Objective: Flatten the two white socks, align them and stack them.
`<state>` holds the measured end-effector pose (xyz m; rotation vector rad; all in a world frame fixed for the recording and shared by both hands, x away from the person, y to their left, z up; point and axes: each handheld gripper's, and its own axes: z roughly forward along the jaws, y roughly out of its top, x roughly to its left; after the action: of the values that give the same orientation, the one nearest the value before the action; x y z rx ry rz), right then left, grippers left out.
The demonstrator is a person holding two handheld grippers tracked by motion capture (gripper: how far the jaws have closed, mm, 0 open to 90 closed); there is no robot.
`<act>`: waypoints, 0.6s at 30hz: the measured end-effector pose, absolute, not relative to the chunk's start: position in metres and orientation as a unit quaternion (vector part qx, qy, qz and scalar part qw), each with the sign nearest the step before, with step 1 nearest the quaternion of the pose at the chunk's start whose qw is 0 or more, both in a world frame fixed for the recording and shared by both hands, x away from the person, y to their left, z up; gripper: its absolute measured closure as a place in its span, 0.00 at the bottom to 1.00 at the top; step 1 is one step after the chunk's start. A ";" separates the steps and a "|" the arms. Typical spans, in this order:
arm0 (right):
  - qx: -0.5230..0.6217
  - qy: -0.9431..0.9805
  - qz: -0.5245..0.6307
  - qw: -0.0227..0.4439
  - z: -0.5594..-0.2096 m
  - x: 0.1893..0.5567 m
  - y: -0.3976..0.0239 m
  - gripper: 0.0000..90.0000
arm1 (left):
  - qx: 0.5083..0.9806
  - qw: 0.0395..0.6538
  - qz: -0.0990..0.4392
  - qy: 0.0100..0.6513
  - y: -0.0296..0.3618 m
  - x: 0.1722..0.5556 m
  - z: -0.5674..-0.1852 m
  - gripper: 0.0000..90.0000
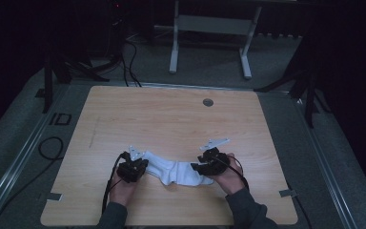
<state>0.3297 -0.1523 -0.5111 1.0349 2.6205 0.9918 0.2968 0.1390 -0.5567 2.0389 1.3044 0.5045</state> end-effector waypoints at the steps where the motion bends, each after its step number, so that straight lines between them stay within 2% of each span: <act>1: 0.351 0.873 0.330 0.073 -0.514 0.329 -0.155 0.61 | 0.779 0.327 0.194 0.498 0.139 0.297 -0.557 0.99; 7: 0.373 0.867 0.326 0.055 -0.533 0.324 -0.164 0.59 | 0.780 0.327 0.194 0.497 0.139 0.296 -0.557 0.99; 10: 0.383 0.862 0.329 0.043 -0.539 0.322 -0.166 0.62 | 0.780 0.326 0.194 0.497 0.138 0.296 -0.557 0.99; 13: 0.385 0.861 0.330 0.040 -0.544 0.320 -0.168 0.81 | 0.781 0.325 0.194 0.497 0.138 0.296 -0.556 0.99; 15: 0.382 0.863 0.327 0.045 -0.544 0.319 -0.169 0.89 | 0.780 0.326 0.194 0.498 0.138 0.296 -0.556 0.99; 18: 0.382 0.861 0.331 0.049 -0.542 0.318 -0.172 0.94 | 0.780 0.326 0.193 0.498 0.138 0.296 -0.556 0.99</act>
<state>0.3178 -0.1716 -0.5420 1.1652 2.6244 1.0076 0.2960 0.1383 -0.5565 2.0450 1.3047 0.5068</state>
